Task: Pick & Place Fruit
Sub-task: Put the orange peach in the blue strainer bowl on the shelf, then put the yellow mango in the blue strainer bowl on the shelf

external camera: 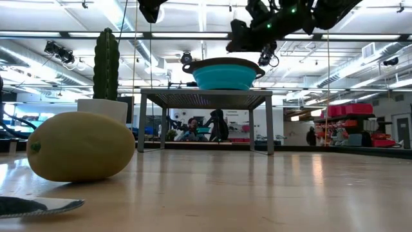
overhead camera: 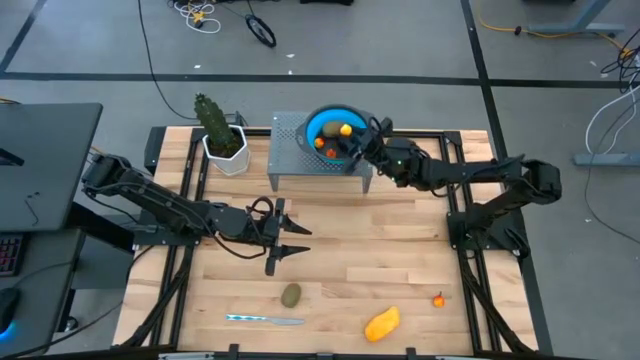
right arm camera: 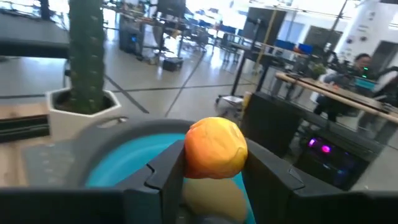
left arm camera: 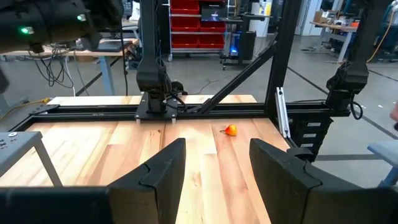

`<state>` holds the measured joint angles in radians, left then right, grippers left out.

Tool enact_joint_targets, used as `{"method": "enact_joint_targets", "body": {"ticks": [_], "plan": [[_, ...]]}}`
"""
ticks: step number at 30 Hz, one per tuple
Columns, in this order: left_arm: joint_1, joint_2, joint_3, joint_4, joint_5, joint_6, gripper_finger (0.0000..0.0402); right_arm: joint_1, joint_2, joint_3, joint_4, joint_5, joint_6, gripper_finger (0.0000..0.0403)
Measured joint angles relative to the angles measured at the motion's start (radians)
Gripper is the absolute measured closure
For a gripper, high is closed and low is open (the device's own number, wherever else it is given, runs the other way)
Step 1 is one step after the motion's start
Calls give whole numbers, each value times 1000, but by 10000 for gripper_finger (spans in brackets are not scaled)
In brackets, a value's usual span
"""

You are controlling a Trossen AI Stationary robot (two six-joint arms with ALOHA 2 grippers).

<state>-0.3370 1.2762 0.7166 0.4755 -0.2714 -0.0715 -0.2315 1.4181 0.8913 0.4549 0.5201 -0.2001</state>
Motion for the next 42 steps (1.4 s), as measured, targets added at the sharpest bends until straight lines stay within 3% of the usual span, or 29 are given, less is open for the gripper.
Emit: {"method": "enact_joint_targets", "body": {"ticks": [6, 14, 22, 28, 36, 42], "plan": [[0, 0, 0, 0, -1, 0, 214, -59, 0, 0, -4, 0, 3, 228], [0, 0, 0, 0, -1, 0, 214, -69, 0, 0, -46, -38, 5, 152], [0, 0, 0, 0, -1, -2, 214, 35, -94, 0, -92, -7, 7, 129], [0, 0, 0, -1, 0, -18, 214, 163, -205, 0, -345, -178, 133, 134], [0, 0, 0, -1, 0, -22, 214, 325, -243, 0, -704, -524, 310, 135], [0, 0, 0, 0, 2, -23, 214, 495, -240, 0, -854, -466, 383, 135]]}}
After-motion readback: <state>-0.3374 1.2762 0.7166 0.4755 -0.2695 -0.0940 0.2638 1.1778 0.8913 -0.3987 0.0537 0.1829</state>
